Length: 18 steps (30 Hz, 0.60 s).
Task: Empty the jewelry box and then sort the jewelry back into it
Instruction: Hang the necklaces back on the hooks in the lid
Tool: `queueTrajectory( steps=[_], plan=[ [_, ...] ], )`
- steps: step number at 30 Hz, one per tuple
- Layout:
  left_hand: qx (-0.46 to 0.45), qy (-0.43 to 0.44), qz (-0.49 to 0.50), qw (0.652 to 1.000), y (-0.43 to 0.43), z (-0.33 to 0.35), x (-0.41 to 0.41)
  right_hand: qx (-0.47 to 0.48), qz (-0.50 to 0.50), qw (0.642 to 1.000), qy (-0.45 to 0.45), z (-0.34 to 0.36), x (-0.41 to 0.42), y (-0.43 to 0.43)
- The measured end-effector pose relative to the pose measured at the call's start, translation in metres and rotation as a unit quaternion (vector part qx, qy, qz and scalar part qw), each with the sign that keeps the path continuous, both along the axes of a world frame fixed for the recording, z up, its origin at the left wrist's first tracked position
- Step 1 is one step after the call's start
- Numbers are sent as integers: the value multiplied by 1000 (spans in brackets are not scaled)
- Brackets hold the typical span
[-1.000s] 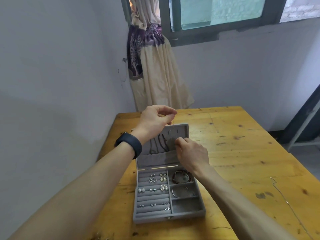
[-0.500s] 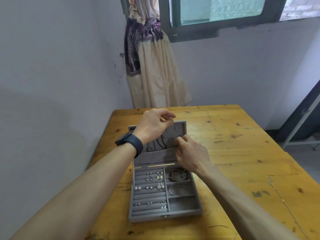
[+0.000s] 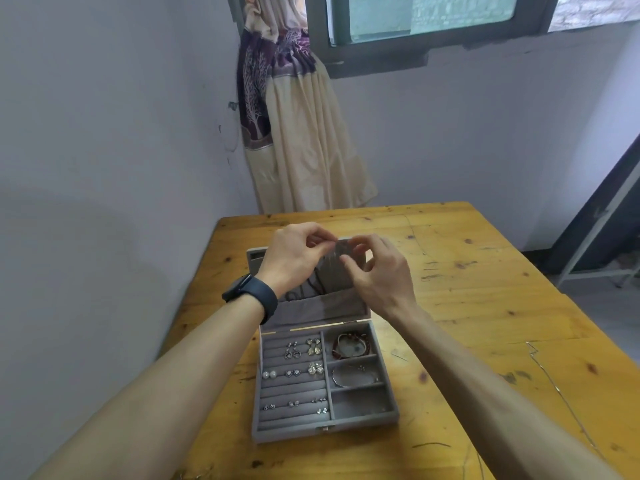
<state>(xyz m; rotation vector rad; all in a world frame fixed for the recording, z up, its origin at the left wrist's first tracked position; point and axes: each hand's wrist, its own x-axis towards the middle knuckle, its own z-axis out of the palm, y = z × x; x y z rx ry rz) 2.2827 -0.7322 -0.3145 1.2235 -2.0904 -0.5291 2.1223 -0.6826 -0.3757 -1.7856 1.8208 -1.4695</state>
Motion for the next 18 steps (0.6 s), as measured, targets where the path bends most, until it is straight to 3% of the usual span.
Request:
queueTrajectory(
  steps=[4,12,15,18],
  plan=[
    [14,0,2,1000,0,-4,3,30,90,995,-31,5,2,-5],
    [-9,-53,1,999,1,-11,6,54,44,998,3,3,10,-12],
    [-75,-129,19,989,2,-11,10,54,13,998,37,5,14,-12],
    [-197,-222,22,955,2,-14,13,40,-27,994,96,4,16,-12]
  ],
)
